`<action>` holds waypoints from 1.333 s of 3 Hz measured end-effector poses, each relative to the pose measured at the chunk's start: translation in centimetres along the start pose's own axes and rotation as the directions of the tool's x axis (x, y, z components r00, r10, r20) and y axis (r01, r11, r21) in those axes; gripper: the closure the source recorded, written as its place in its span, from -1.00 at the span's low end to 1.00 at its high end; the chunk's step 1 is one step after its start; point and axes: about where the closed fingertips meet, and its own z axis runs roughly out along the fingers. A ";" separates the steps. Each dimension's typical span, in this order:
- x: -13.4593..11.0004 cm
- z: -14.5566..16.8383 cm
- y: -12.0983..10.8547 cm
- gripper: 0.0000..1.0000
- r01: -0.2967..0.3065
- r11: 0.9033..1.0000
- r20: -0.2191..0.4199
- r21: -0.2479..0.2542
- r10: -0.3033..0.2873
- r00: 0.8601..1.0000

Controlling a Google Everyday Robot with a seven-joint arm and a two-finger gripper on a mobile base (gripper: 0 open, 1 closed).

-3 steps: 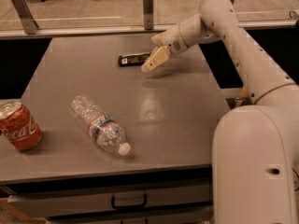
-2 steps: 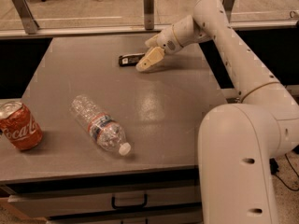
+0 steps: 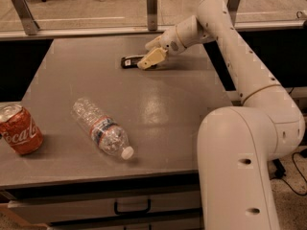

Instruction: Move rxbar chocolate near water bottle

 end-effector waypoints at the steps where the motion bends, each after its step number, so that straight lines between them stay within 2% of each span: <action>1: -0.3 -0.2 0.0 0.74 0.000 1.000 0.000 0.000 0.000 1.000; 2: -0.4 -0.3 0.0 1.00 0.000 1.000 0.000 0.000 0.000 1.000; 3: -1.0 -2.4 1.5 1.00 0.025 1.000 -0.003 0.012 -0.025 1.000; 4: -3.1 -10.5 5.4 1.00 0.094 0.990 0.015 0.106 -0.096 0.995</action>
Offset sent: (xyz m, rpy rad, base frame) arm -0.1555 -0.0692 0.1045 -0.0637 -0.2825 0.0652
